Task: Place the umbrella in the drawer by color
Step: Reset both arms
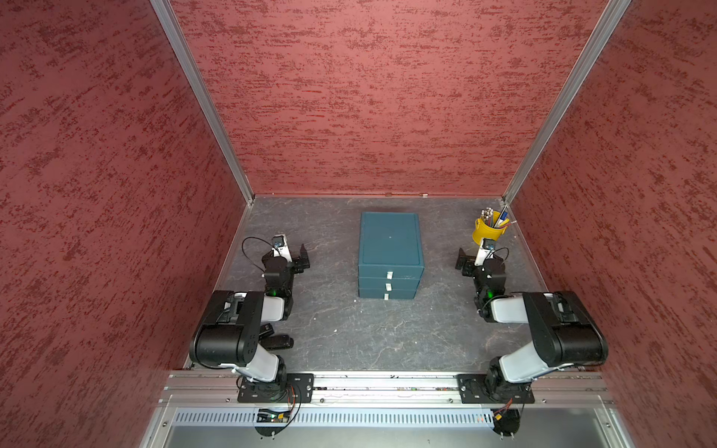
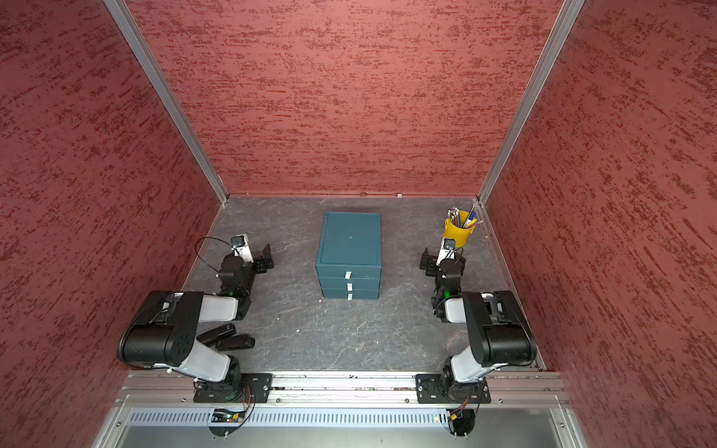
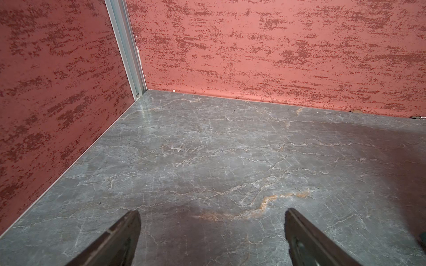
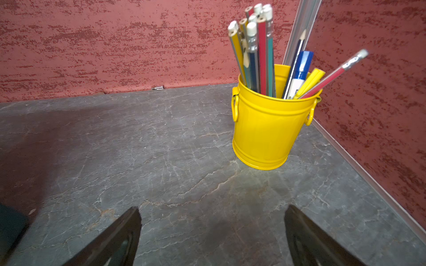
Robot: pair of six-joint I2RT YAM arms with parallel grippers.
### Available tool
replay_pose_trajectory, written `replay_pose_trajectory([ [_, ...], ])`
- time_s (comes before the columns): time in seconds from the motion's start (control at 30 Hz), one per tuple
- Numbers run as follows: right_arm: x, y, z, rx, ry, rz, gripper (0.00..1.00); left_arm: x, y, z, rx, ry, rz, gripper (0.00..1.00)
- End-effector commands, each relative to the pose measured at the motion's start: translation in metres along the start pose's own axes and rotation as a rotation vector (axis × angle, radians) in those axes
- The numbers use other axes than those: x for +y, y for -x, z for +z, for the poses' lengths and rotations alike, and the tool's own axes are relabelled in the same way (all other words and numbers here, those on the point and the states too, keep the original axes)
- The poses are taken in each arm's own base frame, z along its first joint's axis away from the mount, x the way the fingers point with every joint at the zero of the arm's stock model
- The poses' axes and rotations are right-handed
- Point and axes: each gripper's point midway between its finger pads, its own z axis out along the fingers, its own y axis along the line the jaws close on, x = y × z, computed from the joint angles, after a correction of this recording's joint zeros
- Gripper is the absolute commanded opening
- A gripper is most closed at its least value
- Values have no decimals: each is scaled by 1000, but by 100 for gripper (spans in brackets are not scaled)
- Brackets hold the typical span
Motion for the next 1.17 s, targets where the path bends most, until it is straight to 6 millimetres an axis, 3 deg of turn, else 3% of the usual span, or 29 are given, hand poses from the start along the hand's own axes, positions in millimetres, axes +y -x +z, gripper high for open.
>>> replay_pose_trajectory([
  [0.0,2,11,1,-40,11,-2,98,-1,1,1,-1,-19,4,100],
  [1.13,4,10,1,-36,18,-9,99,-1,1,1,2,-24,2,100],
])
